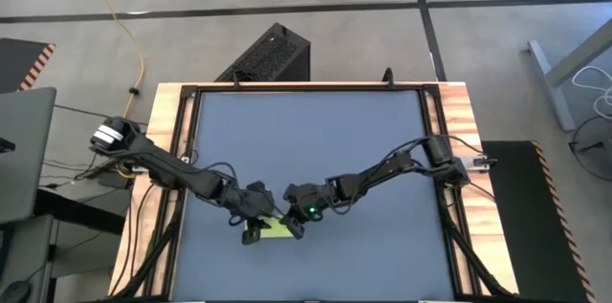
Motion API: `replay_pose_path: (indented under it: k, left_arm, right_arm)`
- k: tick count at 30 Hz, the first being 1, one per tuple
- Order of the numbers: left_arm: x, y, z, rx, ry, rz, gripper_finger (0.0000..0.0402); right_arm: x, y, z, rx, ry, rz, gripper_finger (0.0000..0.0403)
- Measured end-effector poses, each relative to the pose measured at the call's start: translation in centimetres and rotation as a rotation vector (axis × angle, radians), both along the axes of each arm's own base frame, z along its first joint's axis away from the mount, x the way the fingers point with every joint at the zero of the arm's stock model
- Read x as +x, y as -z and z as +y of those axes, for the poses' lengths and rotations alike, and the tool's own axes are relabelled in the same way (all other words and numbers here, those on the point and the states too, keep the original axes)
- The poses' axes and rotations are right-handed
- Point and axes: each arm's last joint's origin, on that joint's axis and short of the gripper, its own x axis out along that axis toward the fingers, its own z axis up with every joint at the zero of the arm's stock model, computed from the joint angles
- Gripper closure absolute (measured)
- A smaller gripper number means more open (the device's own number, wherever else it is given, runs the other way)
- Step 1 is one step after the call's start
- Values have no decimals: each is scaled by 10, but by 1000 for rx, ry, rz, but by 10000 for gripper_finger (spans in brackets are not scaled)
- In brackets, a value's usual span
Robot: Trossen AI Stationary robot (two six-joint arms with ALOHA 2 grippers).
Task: Roll towel
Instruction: Roll the green towel
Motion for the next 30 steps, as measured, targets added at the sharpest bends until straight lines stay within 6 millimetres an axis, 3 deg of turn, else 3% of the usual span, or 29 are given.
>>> replay_pose_path:
  k: [6,11,18,22,26,30]
  left_arm:
    - [5,13,-1,19,-1,35,251]
    - [7,30,-2,46,-7,96,252]
    - [10,45,-3,-1,-100,163,255]
    - [8,47,-2,-19,-148,205,296]
    - [3,50,-1,-40,-213,282,380]
    - [1,46,0,-81,-282,296,394]
  right_arm:
    - [-4,-14,1,12,-15,4,380]
    - [-20,-45,8,-39,-54,13,381]
    - [-60,-97,16,-205,5,49,381]
    - [-88,-126,16,-295,69,63,381]
    - [-114,-149,14,-384,144,71,381]
    - [-138,-169,9,-450,204,63,381]
